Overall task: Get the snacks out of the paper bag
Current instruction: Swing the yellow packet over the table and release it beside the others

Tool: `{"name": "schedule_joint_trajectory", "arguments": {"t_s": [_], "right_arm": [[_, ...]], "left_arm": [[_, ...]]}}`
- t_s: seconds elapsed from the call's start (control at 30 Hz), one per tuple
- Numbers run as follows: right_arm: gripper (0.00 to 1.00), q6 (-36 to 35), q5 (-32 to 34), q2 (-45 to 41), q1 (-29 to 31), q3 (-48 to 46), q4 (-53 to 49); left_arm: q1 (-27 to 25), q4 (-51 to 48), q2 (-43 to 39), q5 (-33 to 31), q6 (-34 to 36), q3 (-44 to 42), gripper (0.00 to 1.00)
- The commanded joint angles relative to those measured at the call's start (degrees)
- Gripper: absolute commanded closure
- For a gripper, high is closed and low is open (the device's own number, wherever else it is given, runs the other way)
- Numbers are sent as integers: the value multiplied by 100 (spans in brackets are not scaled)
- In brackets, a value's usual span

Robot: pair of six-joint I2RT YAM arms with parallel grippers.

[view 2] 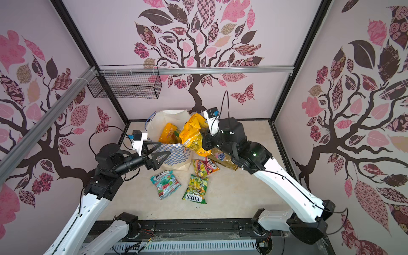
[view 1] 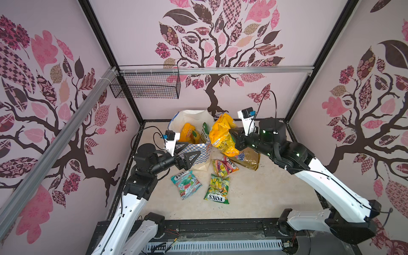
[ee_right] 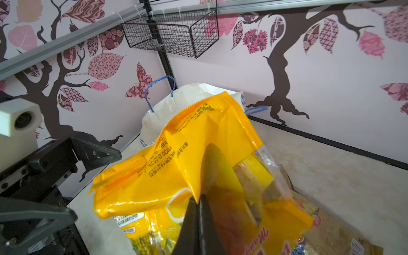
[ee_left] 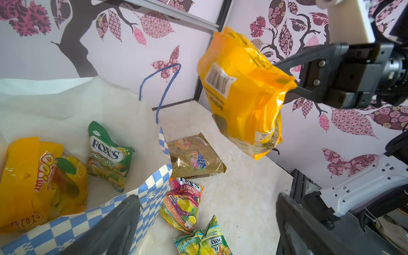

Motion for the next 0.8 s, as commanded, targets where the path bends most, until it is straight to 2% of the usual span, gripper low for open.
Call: {"name": "schedule_joint_trajectory", "arguments": {"t_s": [0.0, 0.1, 0.17, 0.3, 0.43, 0.77], "right_arm": [[100, 164, 820, -695, 22, -775, 670], [100, 334, 1267, -1002, 3, -1617, 578], [100, 493, 1297, -1055, -58, -2035, 490], [100, 872, 879, -952, -457, -2773, 246], [100, 1135, 304, -893, -911, -3552, 501], [100, 1429, 41, -241, -964, -4553, 1271]], "left_arm": [[-75, -218, -5, -189, 294, -11, 3], [-128, -350, 31, -263, 428, 29, 2], [-147, -441, 105, -299, 481, 72, 2], [-203, -565, 226, -381, 524, 127, 2], [-225, -584, 240, -463, 534, 124, 1], [-225, -589, 243, -588, 525, 109, 1]]}}
